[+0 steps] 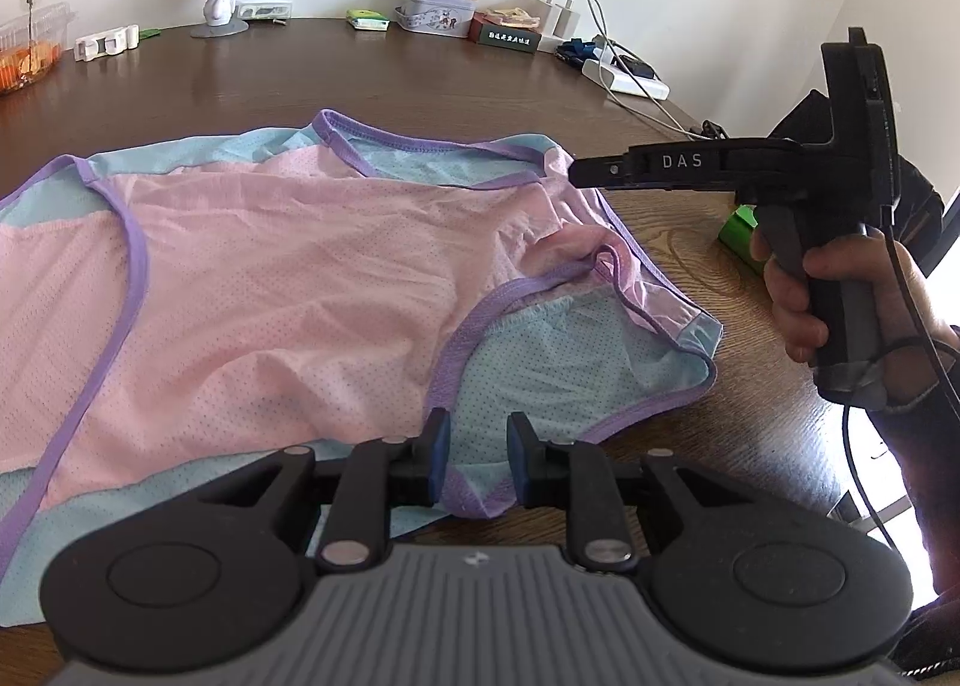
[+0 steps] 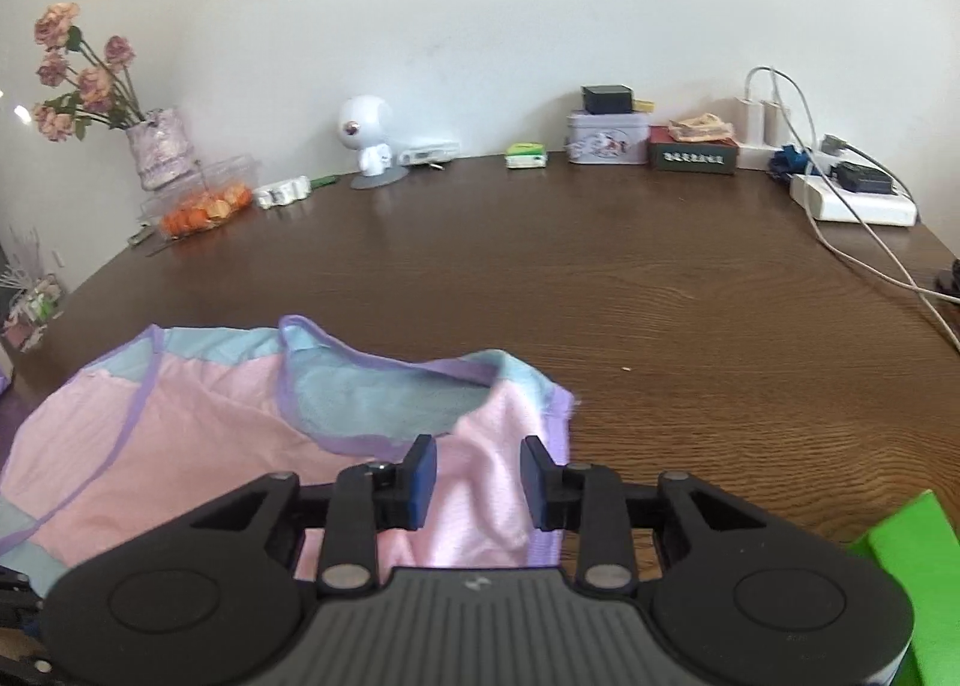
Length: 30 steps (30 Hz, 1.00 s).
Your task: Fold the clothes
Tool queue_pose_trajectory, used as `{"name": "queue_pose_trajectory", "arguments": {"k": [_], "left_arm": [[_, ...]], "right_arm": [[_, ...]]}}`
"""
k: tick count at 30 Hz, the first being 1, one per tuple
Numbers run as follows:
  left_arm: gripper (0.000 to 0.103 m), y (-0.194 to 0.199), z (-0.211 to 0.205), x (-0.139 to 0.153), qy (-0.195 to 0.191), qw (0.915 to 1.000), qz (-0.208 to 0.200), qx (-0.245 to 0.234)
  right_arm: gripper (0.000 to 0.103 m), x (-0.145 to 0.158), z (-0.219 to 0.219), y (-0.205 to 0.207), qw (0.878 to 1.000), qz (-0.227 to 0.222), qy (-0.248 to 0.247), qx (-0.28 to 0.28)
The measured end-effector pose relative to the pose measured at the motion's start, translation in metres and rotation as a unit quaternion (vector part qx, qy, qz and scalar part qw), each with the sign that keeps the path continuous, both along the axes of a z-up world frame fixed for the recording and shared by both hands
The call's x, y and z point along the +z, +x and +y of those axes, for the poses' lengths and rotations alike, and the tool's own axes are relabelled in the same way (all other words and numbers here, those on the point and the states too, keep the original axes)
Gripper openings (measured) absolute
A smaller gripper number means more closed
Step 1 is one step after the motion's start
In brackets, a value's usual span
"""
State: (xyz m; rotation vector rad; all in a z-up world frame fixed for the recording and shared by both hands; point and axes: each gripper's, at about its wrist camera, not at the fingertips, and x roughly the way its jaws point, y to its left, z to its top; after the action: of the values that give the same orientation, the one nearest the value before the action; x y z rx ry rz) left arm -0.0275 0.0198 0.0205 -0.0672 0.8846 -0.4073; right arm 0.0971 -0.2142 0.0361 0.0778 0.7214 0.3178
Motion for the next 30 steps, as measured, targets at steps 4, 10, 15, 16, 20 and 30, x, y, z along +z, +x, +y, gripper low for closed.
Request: {"name": "queue_pose_trajectory", "arguments": {"k": [4,10,15,16,20,30], "left_arm": [[0.021,0.001,-0.001,0.000,0.004,1.0000,0.000,-0.004],[0.021,0.000,-0.003,-0.001,0.001,1.0000,0.000,0.004],[0.021,0.000,-0.004,0.000,0.004,1.0000,0.002,0.002],[0.021,0.001,-0.005,0.000,0.007,1.0000,0.002,0.001],[0.021,0.001,-0.004,0.000,0.006,1.0000,0.004,0.001],[0.021,0.001,-0.003,0.000,0.003,1.0000,0.005,0.005]], "right_arm": [[0.028,-0.012,0.007,0.008,1.000,0.013,0.001,0.009],[0.000,-0.022,0.008,0.009,0.999,-0.012,-0.016,-0.036],[0.000,-0.017,-0.027,0.011,0.996,-0.018,-0.010,-0.084],[0.000,-0.017,-0.027,0.011,0.997,-0.015,-0.012,-0.074],[0.019,-0.010,-0.022,0.000,0.999,-0.006,-0.019,-0.042],[0.026,-0.011,0.014,-0.042,0.998,0.014,-0.013,0.054]]}}
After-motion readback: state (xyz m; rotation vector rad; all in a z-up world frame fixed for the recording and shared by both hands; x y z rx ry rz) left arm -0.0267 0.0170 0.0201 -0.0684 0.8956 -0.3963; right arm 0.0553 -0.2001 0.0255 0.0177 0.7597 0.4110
